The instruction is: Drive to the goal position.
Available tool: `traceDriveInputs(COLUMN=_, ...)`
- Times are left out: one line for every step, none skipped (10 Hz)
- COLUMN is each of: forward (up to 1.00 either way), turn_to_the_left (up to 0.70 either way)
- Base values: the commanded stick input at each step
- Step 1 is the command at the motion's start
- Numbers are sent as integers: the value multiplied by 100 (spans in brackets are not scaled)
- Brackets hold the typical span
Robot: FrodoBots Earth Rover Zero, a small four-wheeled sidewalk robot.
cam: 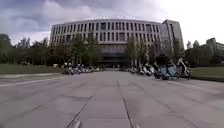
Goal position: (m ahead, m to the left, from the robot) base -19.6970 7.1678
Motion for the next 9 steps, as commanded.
traceDriveInputs(forward=100, turn_to_the_left=0)
traceDriveInputs(forward=100, turn_to_the_left=0)
traceDriveInputs(forward=100, turn_to_the_left=0)
traceDriveInputs(forward=100, turn_to_the_left=0)
traceDriveInputs(forward=100, turn_to_the_left=0)
traceDriveInputs(forward=87, turn_to_the_left=-11)
traceDriveInputs(forward=69, turn_to_the_left=-26)
traceDriveInputs(forward=51, turn_to_the_left=-41)
traceDriveInputs(forward=33, turn_to_the_left=-56)
